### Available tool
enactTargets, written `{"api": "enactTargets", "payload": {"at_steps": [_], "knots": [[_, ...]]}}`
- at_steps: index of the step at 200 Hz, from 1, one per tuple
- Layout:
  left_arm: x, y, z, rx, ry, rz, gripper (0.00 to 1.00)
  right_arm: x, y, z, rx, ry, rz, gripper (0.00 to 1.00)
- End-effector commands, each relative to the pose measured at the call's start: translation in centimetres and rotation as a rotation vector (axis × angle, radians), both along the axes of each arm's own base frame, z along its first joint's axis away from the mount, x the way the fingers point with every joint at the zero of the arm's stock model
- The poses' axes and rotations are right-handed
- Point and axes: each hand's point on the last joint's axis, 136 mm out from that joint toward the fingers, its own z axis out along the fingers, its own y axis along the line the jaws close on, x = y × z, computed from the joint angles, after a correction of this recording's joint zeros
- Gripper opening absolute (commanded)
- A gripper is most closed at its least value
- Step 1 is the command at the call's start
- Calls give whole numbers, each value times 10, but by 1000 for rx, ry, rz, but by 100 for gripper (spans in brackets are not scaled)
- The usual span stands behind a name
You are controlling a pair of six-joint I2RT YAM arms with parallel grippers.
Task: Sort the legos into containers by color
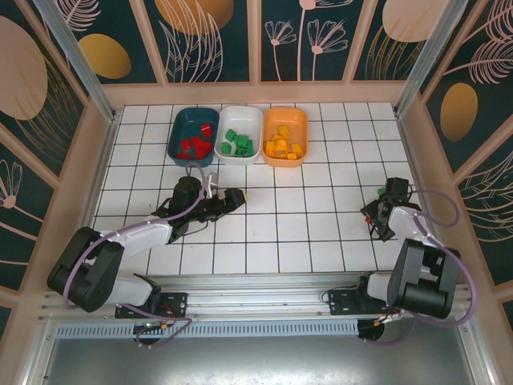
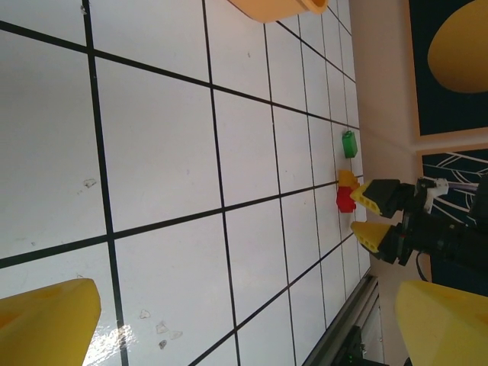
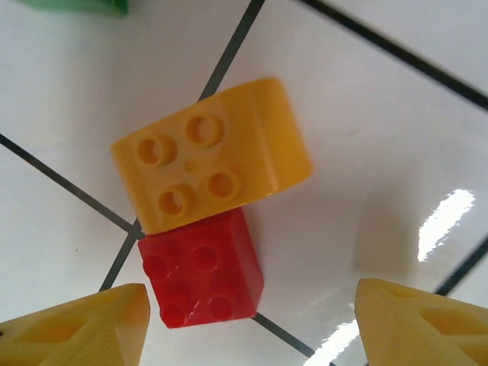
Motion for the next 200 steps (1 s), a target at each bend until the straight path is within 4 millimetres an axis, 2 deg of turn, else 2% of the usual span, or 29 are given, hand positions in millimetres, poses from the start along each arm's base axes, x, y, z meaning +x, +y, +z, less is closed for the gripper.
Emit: {"api": "enactTargets", "payload": {"at_steps": [1, 29, 59, 75, 114, 130, 143, 180, 200], "knots": [[3, -7, 10, -18, -47, -33, 99, 23, 0, 3, -36, -20, 84, 71], [3, -8, 8, -19, -40, -37, 98, 36, 13, 0, -37, -30, 161, 64], [4, -9, 7, -19, -36, -39, 98, 52, 52, 6, 4, -76, 291, 58], [4, -9, 7, -23, -31, -39, 98, 57, 62, 11, -1, -91, 328, 53], [4, -9, 7, -24, -29, -39, 98, 53, 52, 15, -56, -67, 310, 52], [4, -10, 7, -25, -30, -39, 98, 46, 43, 12, -73, -32, 263, 60], [5, -10, 6, -24, -28, -40, 98, 44, 42, 10, -47, -26, 248, 63], [4, -10, 5, -21, -24, -42, 99, 53, 38, 5, -45, -26, 237, 64], [3, -9, 3, -16, -23, -39, 98, 64, 41, 2, -30, -40, 241, 62]]}}
